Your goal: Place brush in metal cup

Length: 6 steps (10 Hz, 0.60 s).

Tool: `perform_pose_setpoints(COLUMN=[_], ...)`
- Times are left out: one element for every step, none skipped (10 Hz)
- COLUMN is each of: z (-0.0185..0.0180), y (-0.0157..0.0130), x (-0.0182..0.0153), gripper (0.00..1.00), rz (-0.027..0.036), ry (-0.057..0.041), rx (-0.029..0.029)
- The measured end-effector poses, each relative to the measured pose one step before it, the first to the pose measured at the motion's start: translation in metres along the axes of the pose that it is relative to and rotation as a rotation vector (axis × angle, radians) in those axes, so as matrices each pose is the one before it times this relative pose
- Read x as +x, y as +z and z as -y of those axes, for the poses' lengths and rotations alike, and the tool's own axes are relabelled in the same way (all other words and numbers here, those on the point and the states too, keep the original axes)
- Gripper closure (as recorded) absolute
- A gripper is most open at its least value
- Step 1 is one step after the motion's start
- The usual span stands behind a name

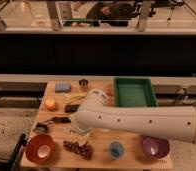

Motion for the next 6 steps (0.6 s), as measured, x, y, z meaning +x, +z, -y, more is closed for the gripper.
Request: perform_pose_setpoints(z=[0.00139,0.00216,0.00319,0.00615,0.00445,0.00404], y=[-0.00010,0.00210,0.00232,0.00441,0.00304,0.00239], x=[0.00346,0.00143,0.00022,-0.00113,-0.00086,0.00037], gripper=[0.20,0.20,0.20,0.20,0.20,0.20], rz=[-0.00377,0.00021,-0.00041,0.00343,0.00548,0.00312], ry=[0.00595,0.01018,0.00363,0.00202,0.00094,0.00059], rx=[0.00207,-0.00148,-0.00039,0.00009,0.00126,0.00429])
